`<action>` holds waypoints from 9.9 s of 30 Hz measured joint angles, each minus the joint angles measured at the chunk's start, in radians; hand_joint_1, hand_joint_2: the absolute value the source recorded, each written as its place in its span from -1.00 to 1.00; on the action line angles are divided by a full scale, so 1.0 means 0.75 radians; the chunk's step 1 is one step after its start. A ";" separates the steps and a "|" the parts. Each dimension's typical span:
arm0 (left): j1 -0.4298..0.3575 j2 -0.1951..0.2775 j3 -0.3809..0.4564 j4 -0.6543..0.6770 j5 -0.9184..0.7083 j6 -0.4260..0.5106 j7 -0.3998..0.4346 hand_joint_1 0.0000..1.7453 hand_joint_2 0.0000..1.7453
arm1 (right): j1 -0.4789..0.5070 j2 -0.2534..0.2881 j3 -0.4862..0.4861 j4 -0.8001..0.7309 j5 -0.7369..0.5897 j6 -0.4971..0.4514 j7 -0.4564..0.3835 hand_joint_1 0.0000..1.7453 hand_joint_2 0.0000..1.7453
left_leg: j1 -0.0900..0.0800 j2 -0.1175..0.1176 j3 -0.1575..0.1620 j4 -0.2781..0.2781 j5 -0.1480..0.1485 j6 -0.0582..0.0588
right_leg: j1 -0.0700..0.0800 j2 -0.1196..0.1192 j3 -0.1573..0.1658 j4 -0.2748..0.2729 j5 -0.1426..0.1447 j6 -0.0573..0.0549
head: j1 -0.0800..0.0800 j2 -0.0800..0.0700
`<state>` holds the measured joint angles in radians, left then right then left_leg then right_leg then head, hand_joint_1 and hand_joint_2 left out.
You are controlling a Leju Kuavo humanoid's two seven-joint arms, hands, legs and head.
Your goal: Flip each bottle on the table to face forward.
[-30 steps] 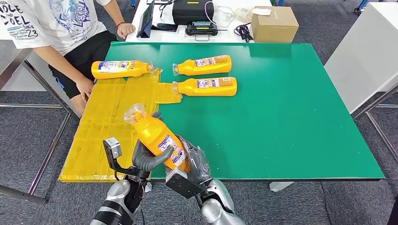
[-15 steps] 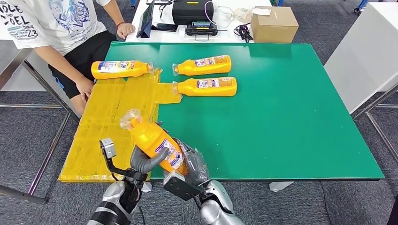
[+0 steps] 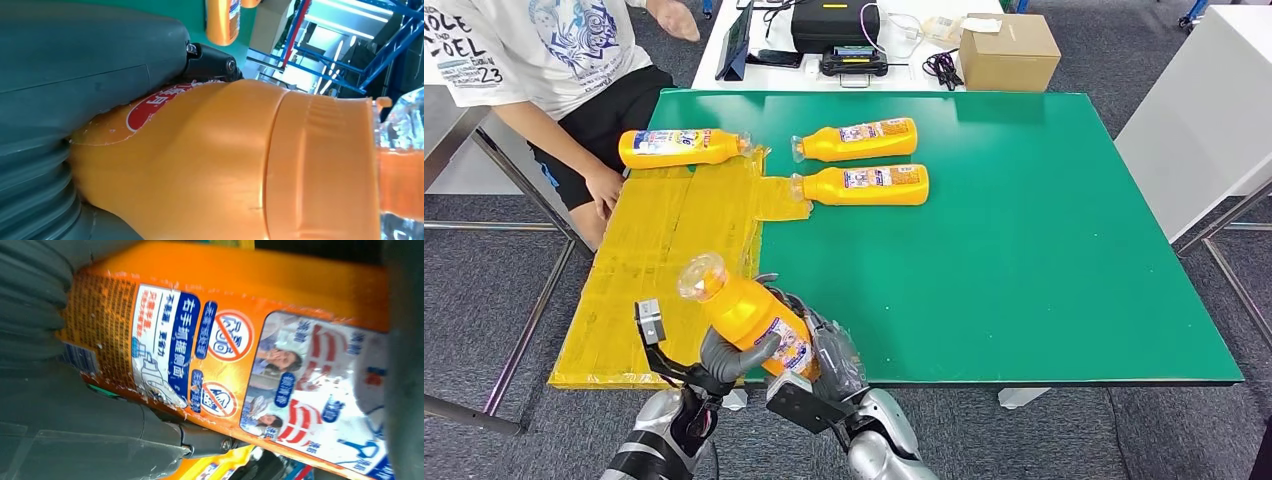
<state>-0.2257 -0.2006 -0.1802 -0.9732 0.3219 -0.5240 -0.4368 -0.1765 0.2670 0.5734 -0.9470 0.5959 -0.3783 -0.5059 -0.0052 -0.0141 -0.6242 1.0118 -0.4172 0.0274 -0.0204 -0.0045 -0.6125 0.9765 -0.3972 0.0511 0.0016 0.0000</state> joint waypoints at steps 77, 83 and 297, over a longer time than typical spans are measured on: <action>-0.524 0.151 0.173 0.421 -1.624 1.575 0.025 1.00 1.00 | 0.100 -0.007 -0.005 -0.709 -0.357 0.014 -0.098 -1.00 -1.00 | 0.000 0.001 0.000 0.000 0.001 0.000 | 0.000 0.000 0.000 0.001 0.001 0.000 | 0.000 0.000; -0.573 0.171 0.161 0.542 -1.758 1.558 0.154 1.00 1.00 | 0.100 -0.008 0.003 -0.720 -0.388 0.042 -0.083 -1.00 -1.00 | 0.000 0.001 0.000 0.000 0.001 0.000 | 0.000 0.000 0.000 0.001 0.001 0.000 | 0.000 0.000; -0.158 -0.076 0.104 0.164 -0.638 1.113 -0.324 -1.00 1.00 | -0.618 -0.956 0.618 -0.292 -0.557 0.990 0.541 -1.00 1.00 | -0.002 0.002 0.002 0.001 0.002 0.001 | -0.001 0.000 0.003 0.000 0.002 0.002 | -0.001 0.000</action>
<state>-0.3439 -0.2577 -0.1019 -0.8506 -0.1567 0.3108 -0.6798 -0.6402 -0.4501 1.0372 -1.1664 0.1778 0.3642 -0.1004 -0.0065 -0.0129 -0.6223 1.0124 -0.4159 0.0283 -0.0210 -0.0045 -0.6100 0.9763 -0.3956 0.0523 0.0011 0.0000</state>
